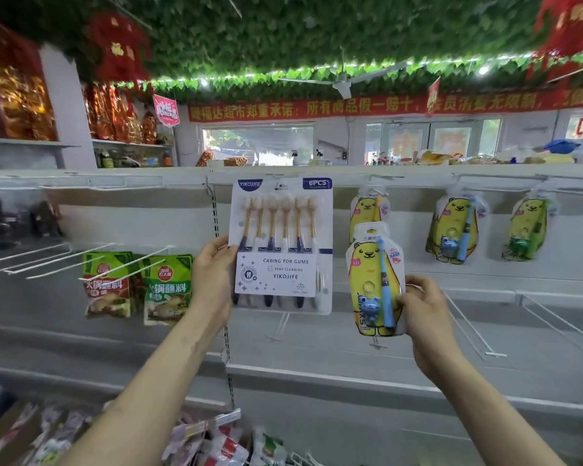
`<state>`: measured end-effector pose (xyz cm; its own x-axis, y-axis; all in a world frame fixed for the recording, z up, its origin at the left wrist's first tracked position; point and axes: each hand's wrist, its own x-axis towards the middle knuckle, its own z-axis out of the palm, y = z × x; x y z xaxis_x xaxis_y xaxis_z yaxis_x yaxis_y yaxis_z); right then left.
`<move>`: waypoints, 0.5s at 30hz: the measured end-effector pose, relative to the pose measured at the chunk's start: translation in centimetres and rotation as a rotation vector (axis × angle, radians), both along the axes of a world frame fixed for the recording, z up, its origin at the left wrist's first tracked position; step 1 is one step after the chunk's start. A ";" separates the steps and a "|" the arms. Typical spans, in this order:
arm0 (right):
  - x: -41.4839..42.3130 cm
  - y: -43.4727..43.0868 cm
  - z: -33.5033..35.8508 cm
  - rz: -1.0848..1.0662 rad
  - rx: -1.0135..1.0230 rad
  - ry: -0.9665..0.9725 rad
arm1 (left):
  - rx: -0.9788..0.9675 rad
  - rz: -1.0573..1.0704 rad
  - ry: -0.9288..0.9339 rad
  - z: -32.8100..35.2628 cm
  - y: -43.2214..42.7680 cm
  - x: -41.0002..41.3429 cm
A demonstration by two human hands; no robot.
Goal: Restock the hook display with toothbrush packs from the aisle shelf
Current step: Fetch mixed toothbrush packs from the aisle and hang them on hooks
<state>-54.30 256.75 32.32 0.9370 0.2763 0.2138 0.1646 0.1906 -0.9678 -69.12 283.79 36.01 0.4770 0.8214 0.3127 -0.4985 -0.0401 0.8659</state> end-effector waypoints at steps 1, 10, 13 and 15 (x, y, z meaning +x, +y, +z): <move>0.1 0.3 0.0 0.002 -0.004 0.000 | 0.000 0.004 -0.006 -0.1 0.2 0.0; 0.8 2.9 0.3 0.042 -0.024 0.013 | 0.005 0.002 0.005 0.1 1.9 1.8; 1.1 2.9 0.7 0.031 -0.033 -0.008 | -0.027 -0.011 0.026 0.2 2.4 3.5; 1.3 2.6 1.1 0.006 -0.024 -0.015 | -0.061 -0.021 0.030 0.3 2.8 4.9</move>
<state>-53.01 259.35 33.37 0.9320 0.2869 0.2214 0.1783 0.1688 -0.9694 -64.19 286.64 36.30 0.5027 0.8280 0.2482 -0.4728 0.0230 0.8809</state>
